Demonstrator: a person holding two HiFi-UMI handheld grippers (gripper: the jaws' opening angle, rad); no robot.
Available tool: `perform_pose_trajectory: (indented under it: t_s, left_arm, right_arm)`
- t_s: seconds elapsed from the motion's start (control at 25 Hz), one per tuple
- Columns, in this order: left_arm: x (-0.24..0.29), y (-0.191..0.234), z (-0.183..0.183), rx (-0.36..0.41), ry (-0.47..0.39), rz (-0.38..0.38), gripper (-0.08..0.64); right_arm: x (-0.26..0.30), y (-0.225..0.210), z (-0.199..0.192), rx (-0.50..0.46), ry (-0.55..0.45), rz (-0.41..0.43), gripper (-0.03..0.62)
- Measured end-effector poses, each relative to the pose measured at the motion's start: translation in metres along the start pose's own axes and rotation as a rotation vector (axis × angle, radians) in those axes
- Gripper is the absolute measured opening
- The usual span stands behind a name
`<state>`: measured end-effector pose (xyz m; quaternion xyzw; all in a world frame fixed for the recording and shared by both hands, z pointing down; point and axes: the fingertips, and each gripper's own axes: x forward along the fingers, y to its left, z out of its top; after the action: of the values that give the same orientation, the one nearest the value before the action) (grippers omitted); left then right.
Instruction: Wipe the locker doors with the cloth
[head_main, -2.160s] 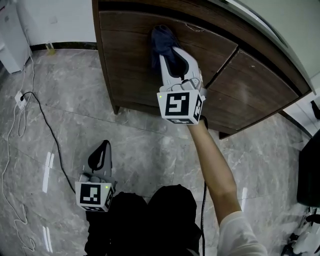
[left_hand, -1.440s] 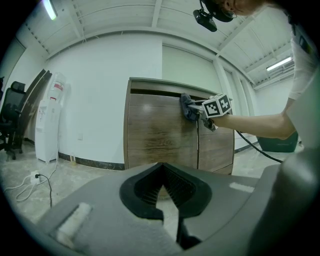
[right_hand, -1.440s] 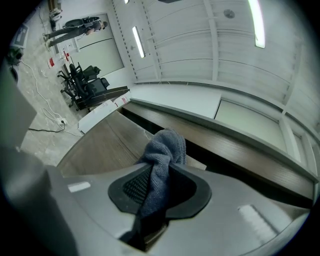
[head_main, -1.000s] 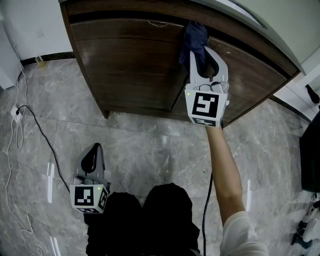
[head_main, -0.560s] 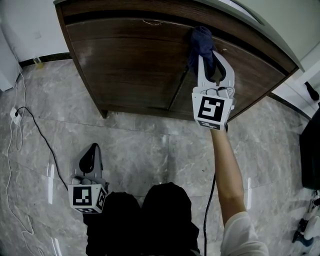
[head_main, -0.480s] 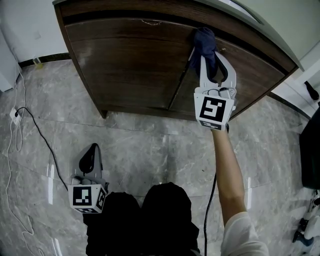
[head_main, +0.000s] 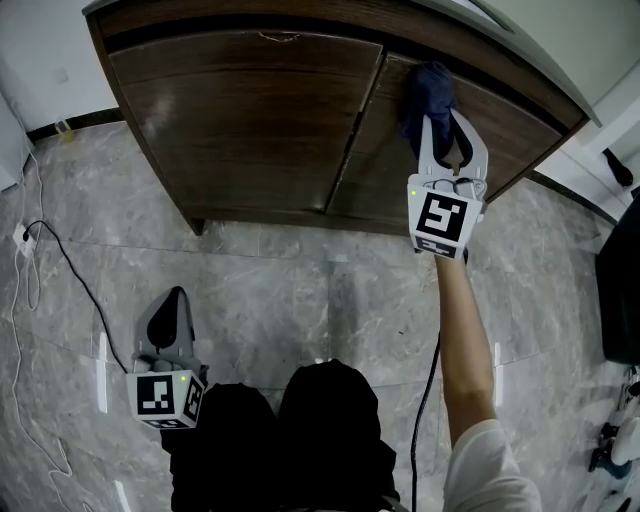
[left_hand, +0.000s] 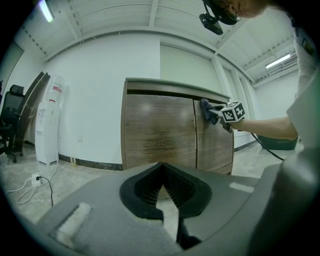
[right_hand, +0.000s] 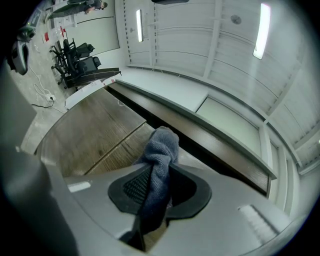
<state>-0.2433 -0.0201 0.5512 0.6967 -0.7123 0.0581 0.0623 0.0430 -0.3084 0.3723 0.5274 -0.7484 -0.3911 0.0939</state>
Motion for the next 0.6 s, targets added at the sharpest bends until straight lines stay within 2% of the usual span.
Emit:
perform_pose_trajectory:
  t_s: [0.6]
  left_arm:
    - [0.002, -0.003, -0.001, 0.006, 0.014, -0.002, 0.000]
  right_arm:
    - [-0.034, -0.035, -0.090, 0.029, 0.160, -0.078, 0.077]
